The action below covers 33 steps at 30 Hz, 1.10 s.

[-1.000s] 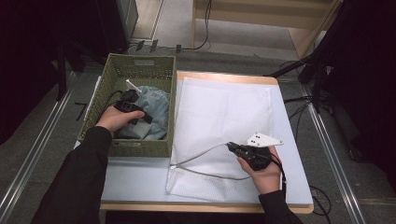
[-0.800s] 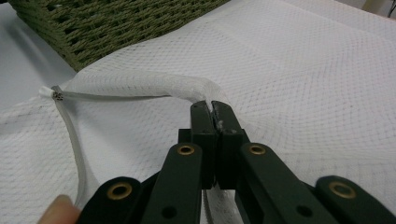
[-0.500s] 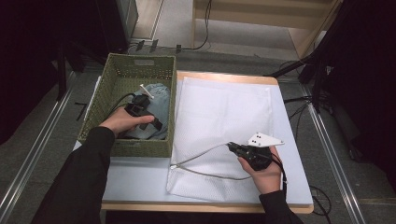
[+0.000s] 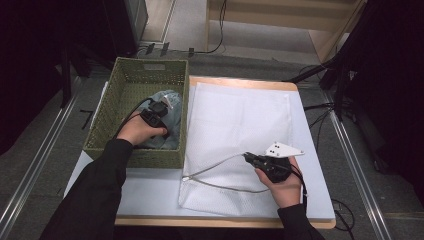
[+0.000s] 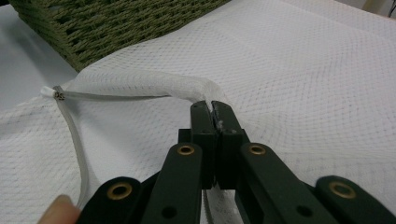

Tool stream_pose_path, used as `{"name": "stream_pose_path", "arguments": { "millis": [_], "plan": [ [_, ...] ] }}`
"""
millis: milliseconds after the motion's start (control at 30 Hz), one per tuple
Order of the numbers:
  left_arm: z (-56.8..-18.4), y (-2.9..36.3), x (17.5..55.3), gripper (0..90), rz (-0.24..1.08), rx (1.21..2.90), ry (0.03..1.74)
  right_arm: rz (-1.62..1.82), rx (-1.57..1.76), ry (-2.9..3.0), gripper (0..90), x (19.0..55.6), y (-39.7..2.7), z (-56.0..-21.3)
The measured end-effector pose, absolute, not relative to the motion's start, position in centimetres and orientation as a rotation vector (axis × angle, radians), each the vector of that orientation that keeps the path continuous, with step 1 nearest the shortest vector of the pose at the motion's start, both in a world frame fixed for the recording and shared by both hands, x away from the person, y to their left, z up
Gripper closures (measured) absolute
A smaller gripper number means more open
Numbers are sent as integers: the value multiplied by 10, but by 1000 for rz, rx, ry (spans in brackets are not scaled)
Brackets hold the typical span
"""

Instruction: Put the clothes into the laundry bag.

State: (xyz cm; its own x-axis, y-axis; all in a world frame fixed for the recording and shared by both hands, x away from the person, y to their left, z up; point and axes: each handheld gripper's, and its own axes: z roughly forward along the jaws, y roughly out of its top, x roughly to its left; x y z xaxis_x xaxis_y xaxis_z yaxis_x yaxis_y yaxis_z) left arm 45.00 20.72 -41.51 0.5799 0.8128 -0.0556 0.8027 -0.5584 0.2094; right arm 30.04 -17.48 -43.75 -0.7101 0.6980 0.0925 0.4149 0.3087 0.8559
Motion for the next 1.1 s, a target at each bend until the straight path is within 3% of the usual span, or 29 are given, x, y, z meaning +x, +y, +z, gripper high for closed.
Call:
{"name": "stream_pose_path", "arguments": {
  "millis": [200, 600, 1100],
  "plan": [
    [-404, 222, 448, 663, 43, 2428, 1354, 1367, 1009, 2292, 900, 301, -178, -438],
    [-357, 246, 432, 663, 172, 2152, 1282, 1377, 1011, 2278, 900, 301, -182, -437],
    [-303, 235, 408, 655, 274, 2030, 1105, 1379, 1014, 2284, 900, 301, -182, -437]
  ]
}}
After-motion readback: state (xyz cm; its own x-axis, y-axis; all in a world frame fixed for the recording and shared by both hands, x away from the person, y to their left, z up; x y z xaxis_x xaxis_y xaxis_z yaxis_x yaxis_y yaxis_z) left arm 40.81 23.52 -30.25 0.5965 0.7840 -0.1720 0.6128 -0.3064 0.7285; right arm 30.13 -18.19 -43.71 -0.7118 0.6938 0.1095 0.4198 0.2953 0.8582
